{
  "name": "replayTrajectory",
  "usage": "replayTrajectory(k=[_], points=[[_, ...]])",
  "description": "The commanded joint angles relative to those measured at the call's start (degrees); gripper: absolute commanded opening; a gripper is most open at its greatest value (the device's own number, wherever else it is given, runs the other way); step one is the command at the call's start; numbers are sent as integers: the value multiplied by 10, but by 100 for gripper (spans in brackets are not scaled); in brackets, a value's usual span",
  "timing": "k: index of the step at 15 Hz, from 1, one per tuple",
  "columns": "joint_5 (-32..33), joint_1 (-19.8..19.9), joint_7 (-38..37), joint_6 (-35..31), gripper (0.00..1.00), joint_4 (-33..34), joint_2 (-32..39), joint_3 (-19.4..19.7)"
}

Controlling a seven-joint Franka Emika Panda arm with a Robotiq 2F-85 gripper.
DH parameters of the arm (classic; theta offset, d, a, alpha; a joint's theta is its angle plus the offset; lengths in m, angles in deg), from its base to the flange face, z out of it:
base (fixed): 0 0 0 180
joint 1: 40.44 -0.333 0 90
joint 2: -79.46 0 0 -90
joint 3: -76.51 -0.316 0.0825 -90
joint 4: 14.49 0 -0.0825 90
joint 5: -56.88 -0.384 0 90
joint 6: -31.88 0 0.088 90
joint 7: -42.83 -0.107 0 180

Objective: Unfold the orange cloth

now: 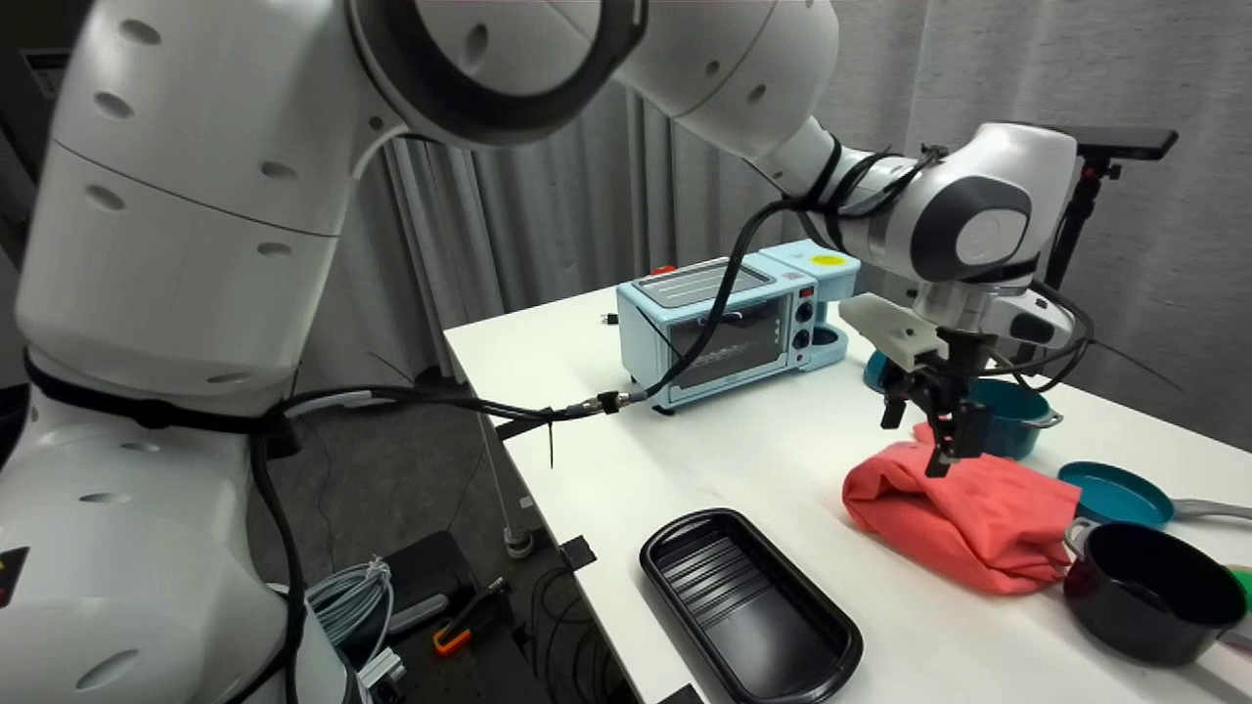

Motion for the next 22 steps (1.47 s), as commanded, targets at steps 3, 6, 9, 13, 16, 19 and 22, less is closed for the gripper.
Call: replayTrajectory(k=[3,6,9,13,16,19,22], points=[[-44,23,-53,67,100,172,128,1],[-53,31,-74,97,100,241,176,-1],[-57,33,-93,122,100,297,219,-3],[-56,31,-114,141,75,345,259,-4],[-57,34,-121,152,58,375,279,-6],[-57,32,-130,160,35,392,287,-7],[-46,27,-134,154,12,398,282,-1]])
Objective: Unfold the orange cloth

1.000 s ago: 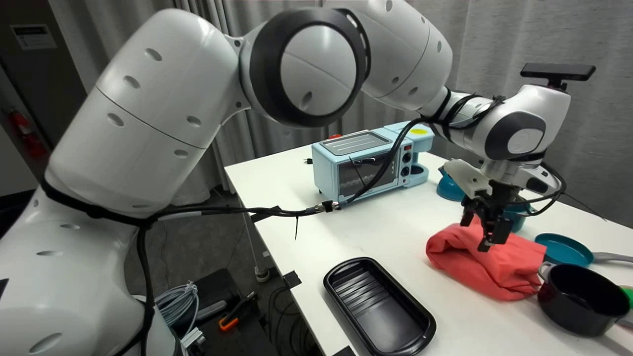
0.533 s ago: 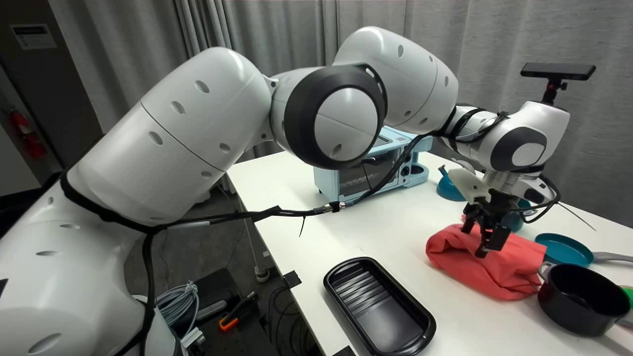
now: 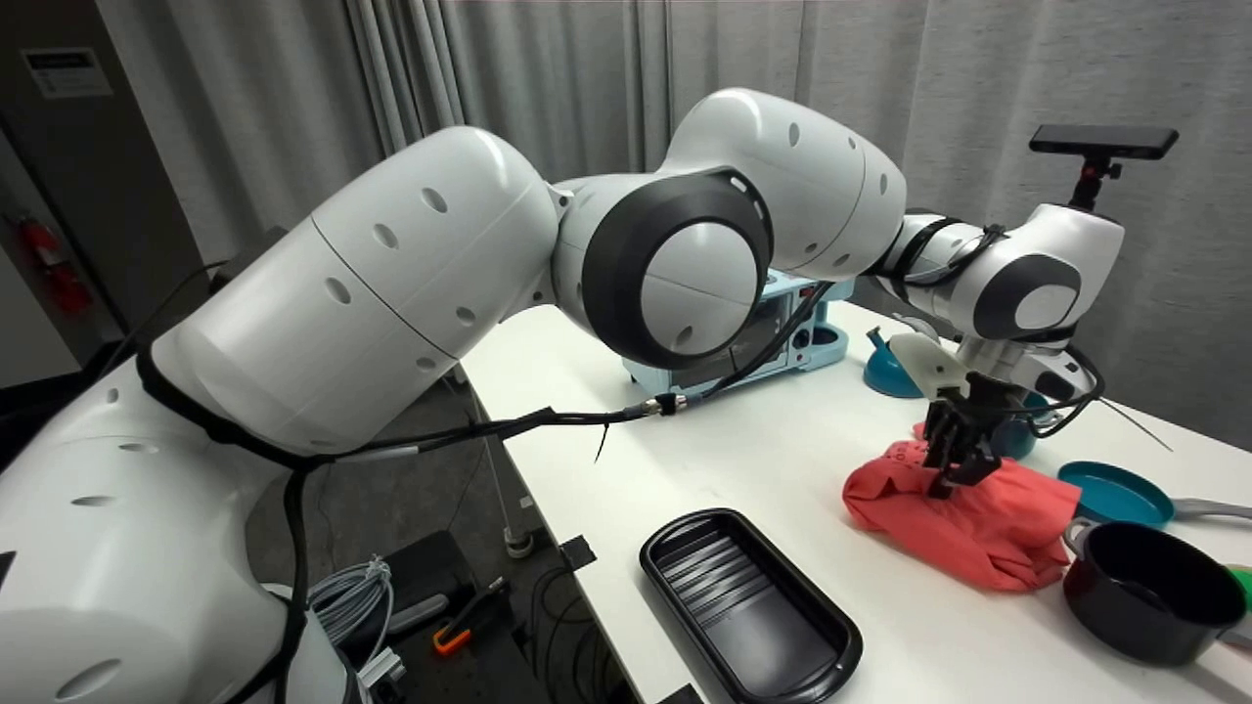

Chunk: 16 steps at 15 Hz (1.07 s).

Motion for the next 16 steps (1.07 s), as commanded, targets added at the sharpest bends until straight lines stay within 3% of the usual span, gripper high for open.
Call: replayTrajectory(k=[1,3,7,10,16], points=[[5,-2,-12,13,6,41,10,7],[27,-14,-16,1,0,29,-6,20],[87,-45,-27,-44,3,-10,-53,52],[141,-82,-37,-127,3,-69,-103,74],[250,-172,-78,-356,3,-236,-201,108]])
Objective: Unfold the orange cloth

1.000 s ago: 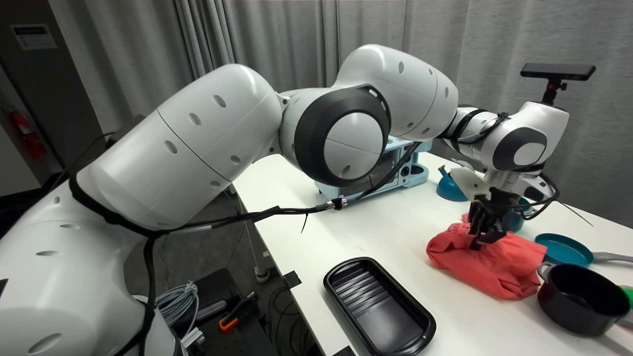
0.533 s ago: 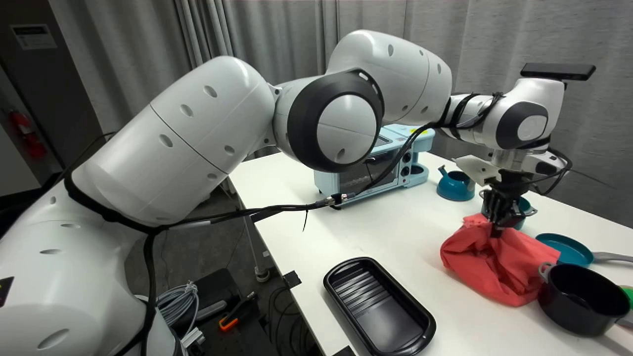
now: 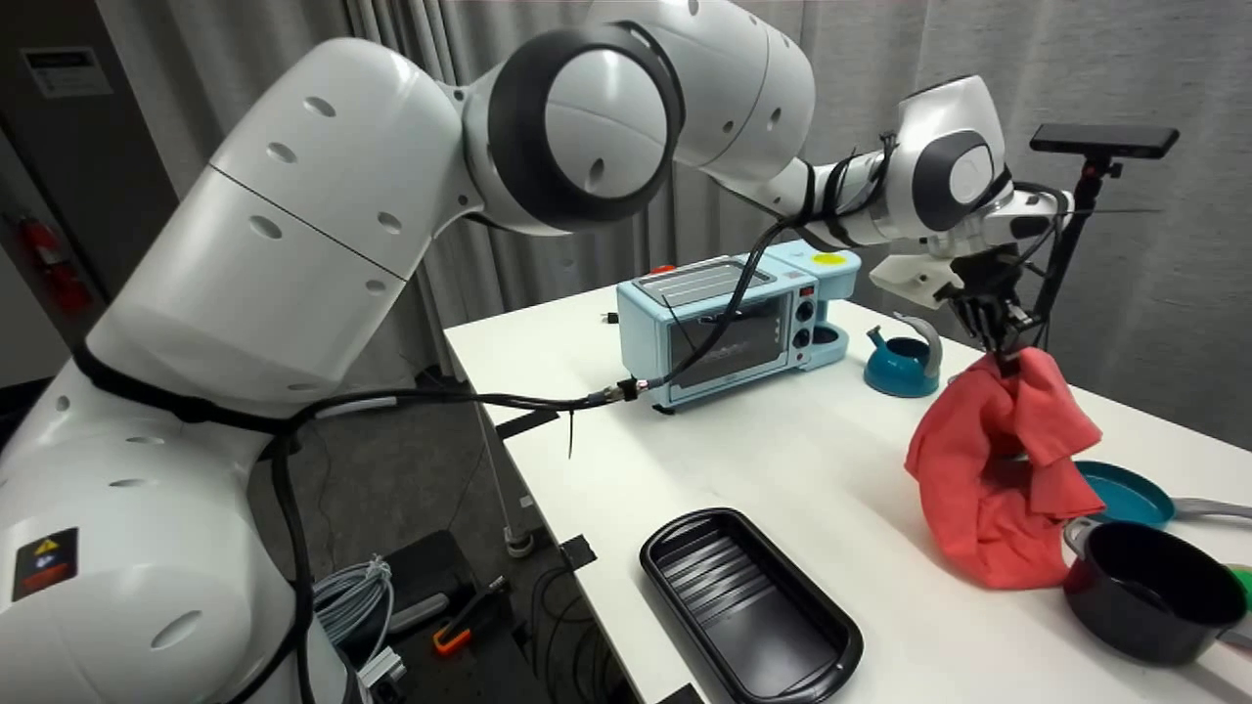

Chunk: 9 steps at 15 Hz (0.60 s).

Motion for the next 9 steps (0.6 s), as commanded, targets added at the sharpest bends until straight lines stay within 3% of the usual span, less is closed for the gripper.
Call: replayTrajectory(k=[1,4,9], points=[[71,-58,-30,-119,3,-139,-82,31],[96,-72,22,-152,3,-222,-123,10],[53,-40,171,-161,3,-332,-171,-70]])
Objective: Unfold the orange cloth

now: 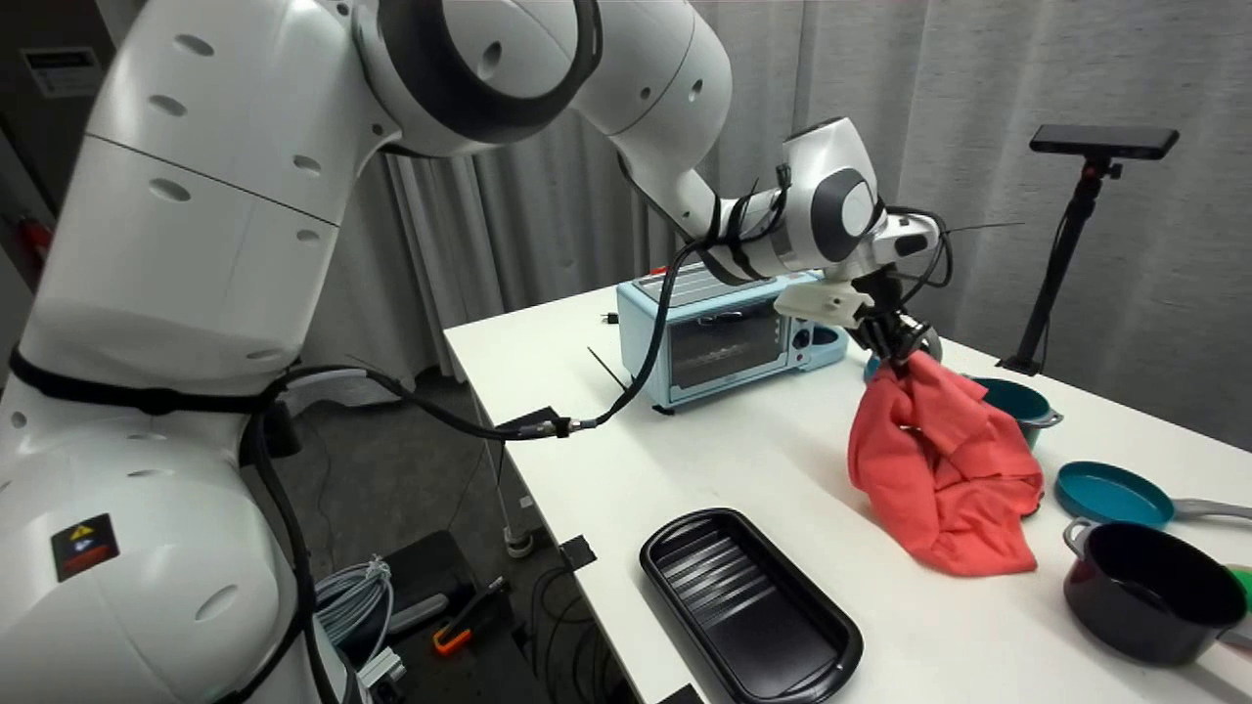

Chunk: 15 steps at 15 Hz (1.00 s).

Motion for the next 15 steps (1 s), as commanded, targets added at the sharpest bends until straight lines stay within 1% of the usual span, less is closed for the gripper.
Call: replayTrajectory(k=[1,2,3,4,6,7,9,11,12,15], points=[[-31,32,113,-5,3,-89,-54,-57],[-45,42,145,6,36,-96,-56,-73],[-61,54,179,17,39,-101,-56,-89],[-81,68,217,32,44,-103,-57,-105],[-128,97,282,76,60,-97,-58,-134],[-145,106,294,99,69,-91,-58,-137],[-170,119,295,133,84,-76,-57,-133],[-198,133,287,167,97,-57,-52,-128],[-213,140,281,184,100,-43,-46,-127],[-251,155,250,214,100,-4,-27,-119]])
